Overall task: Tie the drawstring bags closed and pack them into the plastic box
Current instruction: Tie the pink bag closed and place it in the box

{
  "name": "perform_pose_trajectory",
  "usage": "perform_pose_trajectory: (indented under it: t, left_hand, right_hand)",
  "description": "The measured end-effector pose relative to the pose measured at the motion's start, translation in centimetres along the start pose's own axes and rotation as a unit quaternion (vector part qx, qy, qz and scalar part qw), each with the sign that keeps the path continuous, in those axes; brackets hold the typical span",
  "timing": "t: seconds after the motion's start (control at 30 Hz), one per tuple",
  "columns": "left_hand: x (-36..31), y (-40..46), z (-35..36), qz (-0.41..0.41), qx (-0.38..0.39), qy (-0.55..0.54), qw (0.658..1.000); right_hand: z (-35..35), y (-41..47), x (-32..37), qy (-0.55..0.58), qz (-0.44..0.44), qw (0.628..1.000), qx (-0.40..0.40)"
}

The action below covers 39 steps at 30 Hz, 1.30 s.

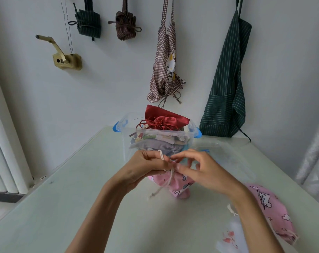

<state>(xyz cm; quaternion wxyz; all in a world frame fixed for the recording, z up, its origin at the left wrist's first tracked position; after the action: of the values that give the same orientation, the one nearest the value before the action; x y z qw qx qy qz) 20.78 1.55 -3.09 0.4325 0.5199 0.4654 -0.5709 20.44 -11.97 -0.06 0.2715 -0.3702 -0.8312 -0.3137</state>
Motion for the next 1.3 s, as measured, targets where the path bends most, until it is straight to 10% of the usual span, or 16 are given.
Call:
perform_pose_trajectory:
  t: [1.07,1.3]
  left_hand:
    - [-2.7,-1.9,-1.7,0.236,-0.197,0.191,0.932]
    - [-2.5,-1.5,-0.8,0.199,-0.117,0.113,0.966]
  right_hand:
    - [1.7,0.0,-3.0,0.274,0.106,0.953,-0.067]
    - [0.0,0.4,-0.6,0.112,0.008,0.983,-0.147]
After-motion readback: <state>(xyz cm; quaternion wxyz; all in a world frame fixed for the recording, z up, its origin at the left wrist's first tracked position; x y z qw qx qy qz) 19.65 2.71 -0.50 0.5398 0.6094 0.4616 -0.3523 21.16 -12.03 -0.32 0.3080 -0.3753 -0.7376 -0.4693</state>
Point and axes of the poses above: each hand's wrist, its own y-axis towards the middle knuckle, its own z-axis out of the palm, x = y × z, the point moved 8 cm from there along y, towards the middle knuckle, and after that the axes turned 7 degrees about -z, right-handed, at the moved point
